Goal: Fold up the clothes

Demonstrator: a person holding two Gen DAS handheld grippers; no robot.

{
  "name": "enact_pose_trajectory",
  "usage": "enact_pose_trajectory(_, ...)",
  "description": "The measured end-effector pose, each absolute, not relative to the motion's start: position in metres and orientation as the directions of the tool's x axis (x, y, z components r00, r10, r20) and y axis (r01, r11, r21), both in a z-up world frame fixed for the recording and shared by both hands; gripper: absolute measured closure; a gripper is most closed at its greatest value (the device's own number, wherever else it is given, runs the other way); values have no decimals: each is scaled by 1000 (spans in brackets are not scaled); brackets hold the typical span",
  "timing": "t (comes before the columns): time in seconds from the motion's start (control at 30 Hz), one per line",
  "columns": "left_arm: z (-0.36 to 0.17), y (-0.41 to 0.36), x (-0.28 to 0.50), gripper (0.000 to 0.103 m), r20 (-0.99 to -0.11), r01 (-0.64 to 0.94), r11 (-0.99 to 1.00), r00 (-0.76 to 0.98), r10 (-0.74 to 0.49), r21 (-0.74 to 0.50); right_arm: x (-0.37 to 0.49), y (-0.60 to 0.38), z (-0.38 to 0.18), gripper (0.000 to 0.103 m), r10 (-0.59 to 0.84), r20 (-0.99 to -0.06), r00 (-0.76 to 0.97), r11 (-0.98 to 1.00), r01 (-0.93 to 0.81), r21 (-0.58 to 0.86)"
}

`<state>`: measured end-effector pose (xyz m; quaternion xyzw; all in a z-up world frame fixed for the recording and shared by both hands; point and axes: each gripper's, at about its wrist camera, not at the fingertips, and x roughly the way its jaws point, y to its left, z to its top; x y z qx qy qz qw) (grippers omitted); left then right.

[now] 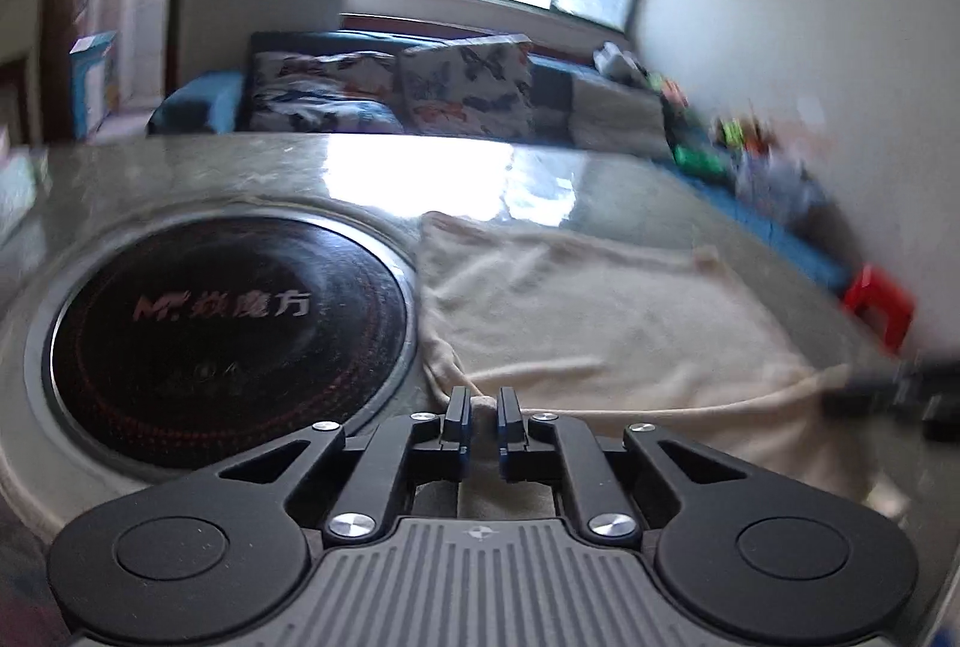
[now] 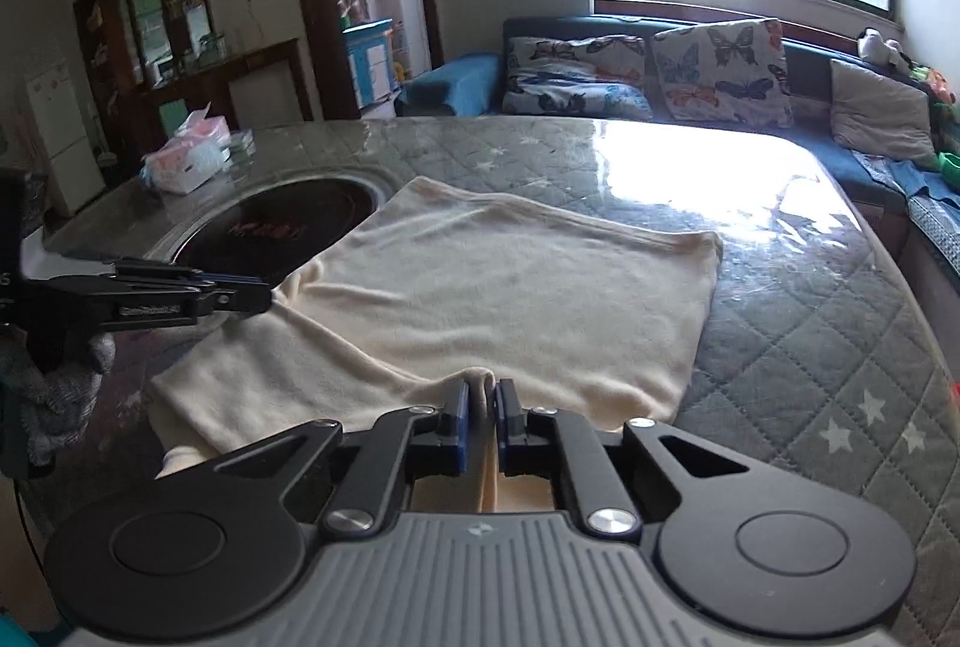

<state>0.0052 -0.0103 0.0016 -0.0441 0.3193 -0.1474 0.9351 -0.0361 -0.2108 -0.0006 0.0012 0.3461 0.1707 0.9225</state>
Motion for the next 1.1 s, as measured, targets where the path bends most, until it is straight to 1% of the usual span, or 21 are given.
enact_pose_trajectory(0.03,1,-8,6,94,-585,237,953,752,-303,-189,-34,-212,-6,95,311,-653,691,944,-302,130)
enact_pose_trajectory(0.1,1,-4,6,94,-587,215,953,751,-302,-215,-30,-214,-18,90,295,-684,667,950,-283,133)
enact_pose_trajectory(0.13,0,-1,7,94,-588,204,952,750,-301,-228,-31,-215,-20,90,292,-685,667,951,-280,133)
enact_pose_trajectory(0.17,0,1,7,93,-589,193,951,750,-301,-240,-33,-216,-21,90,291,-681,672,951,-279,131)
enact_pose_trajectory(0.2,0,3,8,90,-591,182,950,749,-300,-253,-35,-216,-19,90,287,-675,680,952,-279,124)
enact_pose_trajectory(0.3,8,5,10,90,-580,168,950,759,-296,-265,-40,-214,-9,89,287,-654,700,950,-293,103)
enact_pose_trajectory(0.4,16,-3,19,91,-571,207,941,753,-328,-268,-42,-210,-5,89,296,-644,705,945,-316,88)
enact_pose_trajectory(0.53,12,-25,39,90,-615,264,936,705,-353,-235,-40,-203,-7,89,319,-649,691,935,-342,96)
enact_pose_trajectory(0.67,-3,-37,60,90,-673,268,944,664,-324,-191,-38,-198,-19,89,330,-676,659,928,-359,102)
enact_pose_trajectory(0.83,-1,-40,77,90,-682,268,952,671,-292,-145,-38,-201,-20,88,347,-677,650,921,-374,113)
enact_pose_trajectory(1.1,-3,-50,134,87,-702,256,963,672,-236,-80,-36,-205,-20,86,374,-675,637,913,-381,146)
